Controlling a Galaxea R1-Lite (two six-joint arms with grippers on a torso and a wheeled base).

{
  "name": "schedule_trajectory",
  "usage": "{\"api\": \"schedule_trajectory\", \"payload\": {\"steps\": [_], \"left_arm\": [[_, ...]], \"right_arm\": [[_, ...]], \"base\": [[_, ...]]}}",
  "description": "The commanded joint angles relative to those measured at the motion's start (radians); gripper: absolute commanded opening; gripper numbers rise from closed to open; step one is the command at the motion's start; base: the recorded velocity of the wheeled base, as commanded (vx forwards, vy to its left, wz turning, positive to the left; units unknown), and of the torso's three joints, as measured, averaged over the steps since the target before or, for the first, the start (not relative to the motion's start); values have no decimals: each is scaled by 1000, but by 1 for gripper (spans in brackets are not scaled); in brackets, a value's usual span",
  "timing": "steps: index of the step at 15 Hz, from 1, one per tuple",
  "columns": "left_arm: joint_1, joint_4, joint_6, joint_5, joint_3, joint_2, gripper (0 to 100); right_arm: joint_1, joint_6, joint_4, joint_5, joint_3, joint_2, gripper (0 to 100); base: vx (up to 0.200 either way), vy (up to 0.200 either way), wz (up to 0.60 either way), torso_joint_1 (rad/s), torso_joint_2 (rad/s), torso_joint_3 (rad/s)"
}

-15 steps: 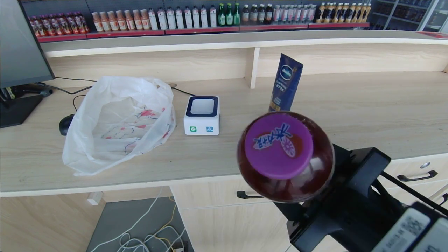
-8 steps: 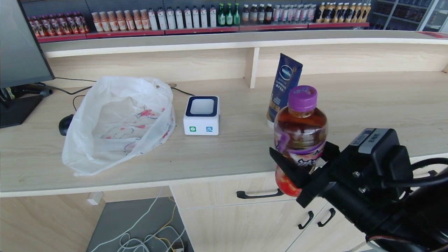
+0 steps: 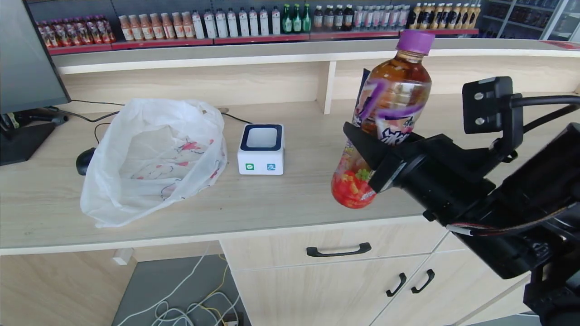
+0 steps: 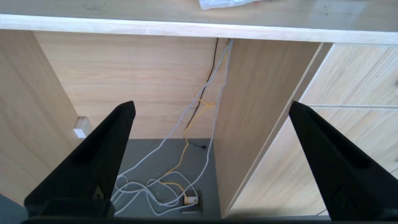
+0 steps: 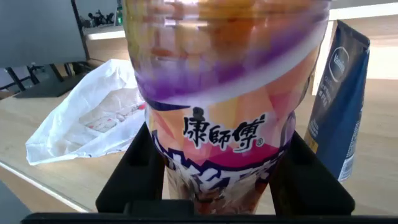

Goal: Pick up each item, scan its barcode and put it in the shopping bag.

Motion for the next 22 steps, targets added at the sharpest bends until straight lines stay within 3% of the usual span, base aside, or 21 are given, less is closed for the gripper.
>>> {"api": "schedule_trajectory", "payload": {"steps": [1,4,11,13,15,18,22], "left_arm": [[0,0,0,2,0,0,100],[0,0,0,2,0,0,100],[0,0,1,0,0,0,100],[0,2,0,2,0,0,100],[0,2,0,0,0,0,100],[0,2,0,0,0,0,100],[0,2,-2,0,0,0,100]], "right_arm": [[-8,15,-2,25,-70,8,0],[-66,75,-66,34,-47,19,0],[-114,58,-114,40,-64,21,0],[-117,36,-135,111,-61,21,0],[-122,33,-151,118,-70,68,0],[-137,-21,-151,141,-100,80,0],[-138,6,-158,158,-104,80,0]], "base": [[0,0,0,0,0,0],[0,0,0,0,0,0],[0,0,0,0,0,0],[0,0,0,0,0,0],[0,0,0,0,0,0],[0,200,0,2,1,-1],[0,200,0,1,2,4]]}}
